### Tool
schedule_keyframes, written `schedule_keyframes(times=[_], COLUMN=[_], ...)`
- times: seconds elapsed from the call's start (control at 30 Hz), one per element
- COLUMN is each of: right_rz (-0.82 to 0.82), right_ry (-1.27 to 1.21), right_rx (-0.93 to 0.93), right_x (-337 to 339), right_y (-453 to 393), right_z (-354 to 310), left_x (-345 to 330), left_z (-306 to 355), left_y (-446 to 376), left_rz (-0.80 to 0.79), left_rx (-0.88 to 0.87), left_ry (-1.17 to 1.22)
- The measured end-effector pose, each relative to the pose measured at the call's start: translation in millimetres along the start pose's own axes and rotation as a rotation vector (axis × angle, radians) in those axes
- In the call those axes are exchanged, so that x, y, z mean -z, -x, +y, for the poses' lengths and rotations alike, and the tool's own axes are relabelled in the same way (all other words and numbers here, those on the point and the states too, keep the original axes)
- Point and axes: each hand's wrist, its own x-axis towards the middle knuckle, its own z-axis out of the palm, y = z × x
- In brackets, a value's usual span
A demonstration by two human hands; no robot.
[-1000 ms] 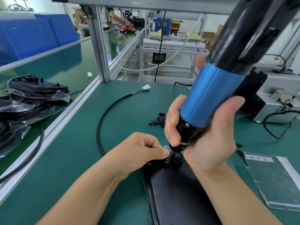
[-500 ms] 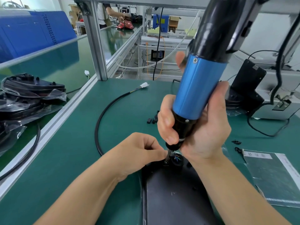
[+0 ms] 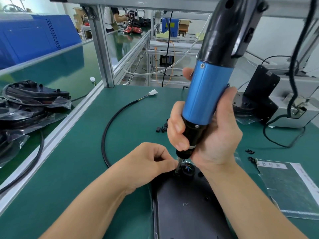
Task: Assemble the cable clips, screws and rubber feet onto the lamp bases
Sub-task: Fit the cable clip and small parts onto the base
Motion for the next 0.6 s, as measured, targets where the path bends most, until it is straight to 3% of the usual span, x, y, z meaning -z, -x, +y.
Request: schedule_keyframes(times=[0.2, 0.33, 0.47, 0.6], right_rz=[0.026, 0.093, 0.297, 0.555], right_ry=[0.023, 0.065, 0.286, 0.439], right_rx=[0.003, 0.138, 0.24, 0.174], right_x=[-2, -2, 16, 43], right_y=[1, 4, 15, 38], right_z=[-2, -23, -68, -89], left_x=[-1, 0, 4, 10], left_z=[1, -3, -7, -3], left_y=[-1, -1, 2, 6], left_rz=[-0.032, -0.002, -0.008, -0.132], left_rx=[0.006, -0.02, -0.087, -0.112], left_ry=[0.0, -0.02, -0.139, -0.268])
